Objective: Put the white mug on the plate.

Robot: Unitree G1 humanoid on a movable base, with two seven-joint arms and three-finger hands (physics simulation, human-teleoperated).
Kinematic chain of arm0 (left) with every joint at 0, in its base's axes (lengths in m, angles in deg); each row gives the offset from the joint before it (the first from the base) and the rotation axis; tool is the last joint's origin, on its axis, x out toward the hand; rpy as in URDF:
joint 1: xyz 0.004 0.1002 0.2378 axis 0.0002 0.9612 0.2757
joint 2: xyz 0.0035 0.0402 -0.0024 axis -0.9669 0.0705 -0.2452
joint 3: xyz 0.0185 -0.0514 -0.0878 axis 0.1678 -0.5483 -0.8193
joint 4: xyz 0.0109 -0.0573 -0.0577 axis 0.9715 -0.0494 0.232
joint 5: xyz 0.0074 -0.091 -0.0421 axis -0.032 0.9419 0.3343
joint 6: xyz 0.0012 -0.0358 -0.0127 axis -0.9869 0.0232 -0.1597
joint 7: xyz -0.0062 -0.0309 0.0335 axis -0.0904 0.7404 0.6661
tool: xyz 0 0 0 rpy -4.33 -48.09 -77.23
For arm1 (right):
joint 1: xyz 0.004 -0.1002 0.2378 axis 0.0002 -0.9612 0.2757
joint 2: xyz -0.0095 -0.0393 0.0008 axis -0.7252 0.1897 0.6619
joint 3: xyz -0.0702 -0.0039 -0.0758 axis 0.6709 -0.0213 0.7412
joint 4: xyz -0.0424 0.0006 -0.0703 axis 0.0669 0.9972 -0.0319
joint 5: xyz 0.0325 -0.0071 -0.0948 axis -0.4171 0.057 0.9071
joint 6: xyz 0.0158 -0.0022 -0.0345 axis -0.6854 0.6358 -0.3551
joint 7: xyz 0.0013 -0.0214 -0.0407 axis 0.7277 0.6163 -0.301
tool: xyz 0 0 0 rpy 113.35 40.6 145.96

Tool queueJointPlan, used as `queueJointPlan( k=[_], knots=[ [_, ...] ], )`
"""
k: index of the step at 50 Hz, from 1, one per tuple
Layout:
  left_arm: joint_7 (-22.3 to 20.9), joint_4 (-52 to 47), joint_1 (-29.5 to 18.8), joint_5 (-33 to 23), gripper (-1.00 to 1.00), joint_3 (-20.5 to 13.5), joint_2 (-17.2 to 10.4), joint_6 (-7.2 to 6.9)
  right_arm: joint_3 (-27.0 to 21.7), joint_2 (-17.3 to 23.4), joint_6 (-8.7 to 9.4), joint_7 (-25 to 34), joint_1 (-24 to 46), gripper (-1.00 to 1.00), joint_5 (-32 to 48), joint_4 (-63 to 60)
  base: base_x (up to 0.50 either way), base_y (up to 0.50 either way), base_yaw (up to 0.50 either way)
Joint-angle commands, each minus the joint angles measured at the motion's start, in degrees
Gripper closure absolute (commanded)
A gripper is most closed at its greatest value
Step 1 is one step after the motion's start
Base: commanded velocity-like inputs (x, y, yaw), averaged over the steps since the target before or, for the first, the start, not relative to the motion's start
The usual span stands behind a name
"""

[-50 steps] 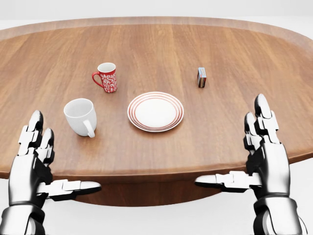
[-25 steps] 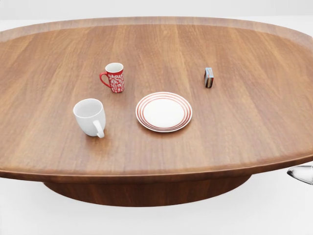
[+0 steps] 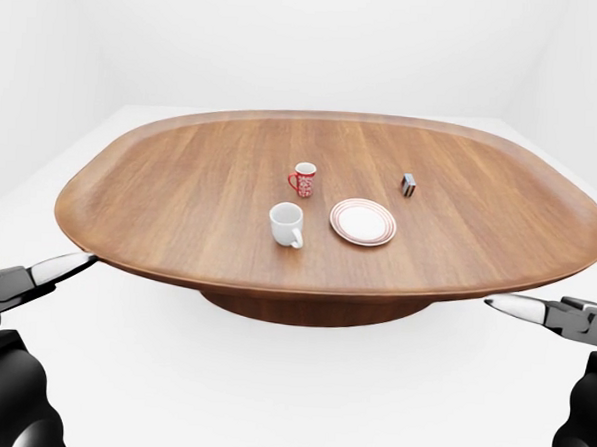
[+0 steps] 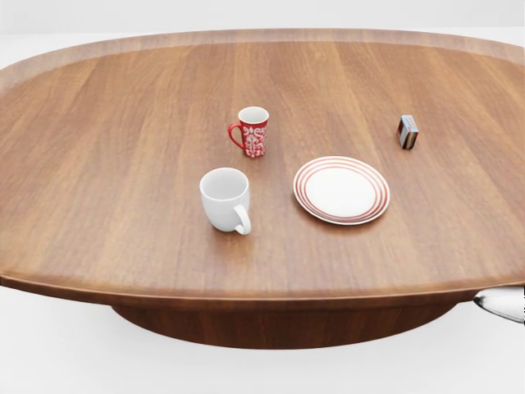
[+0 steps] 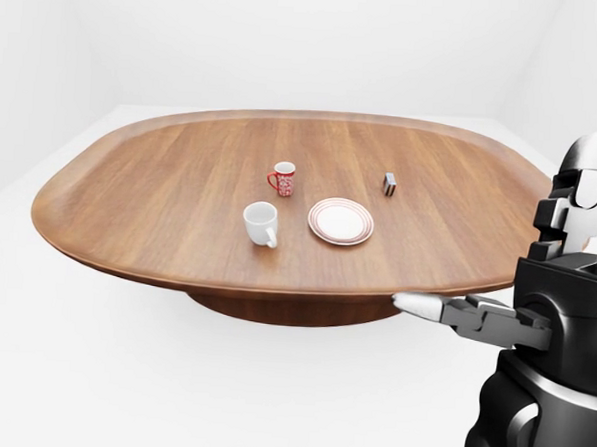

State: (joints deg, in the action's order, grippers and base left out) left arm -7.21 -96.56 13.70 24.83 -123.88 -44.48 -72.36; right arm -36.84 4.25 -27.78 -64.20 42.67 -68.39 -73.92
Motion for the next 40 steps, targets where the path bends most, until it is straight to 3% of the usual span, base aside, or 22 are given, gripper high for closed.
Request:
queueJointPlan(
  k=[1,16,40],
  knots=[
    [0.19,-0.37,-0.04,0.24,-1.0,0.01,-0.04,0.0,0.43,-0.46,0.0,0.25,-0.2,-1.0,0.41,0.36,0.04,0.0,0.0],
    [-0.26,-0.27,0.4,-0.18,-1.0,0.27,0.45,0.0,1.19,-0.64,0.0,0.67,-0.47,-1.0,1.2,0.8,0.05,0.0,0.0],
    [-0.44,-0.46,0.63,-0.39,-1.0,0.44,0.78,0.0,1.39,-1.01,0.0,0.87,-0.69,-1.0,1.5,1.21,0.26,0.04,0.0]
  ],
)
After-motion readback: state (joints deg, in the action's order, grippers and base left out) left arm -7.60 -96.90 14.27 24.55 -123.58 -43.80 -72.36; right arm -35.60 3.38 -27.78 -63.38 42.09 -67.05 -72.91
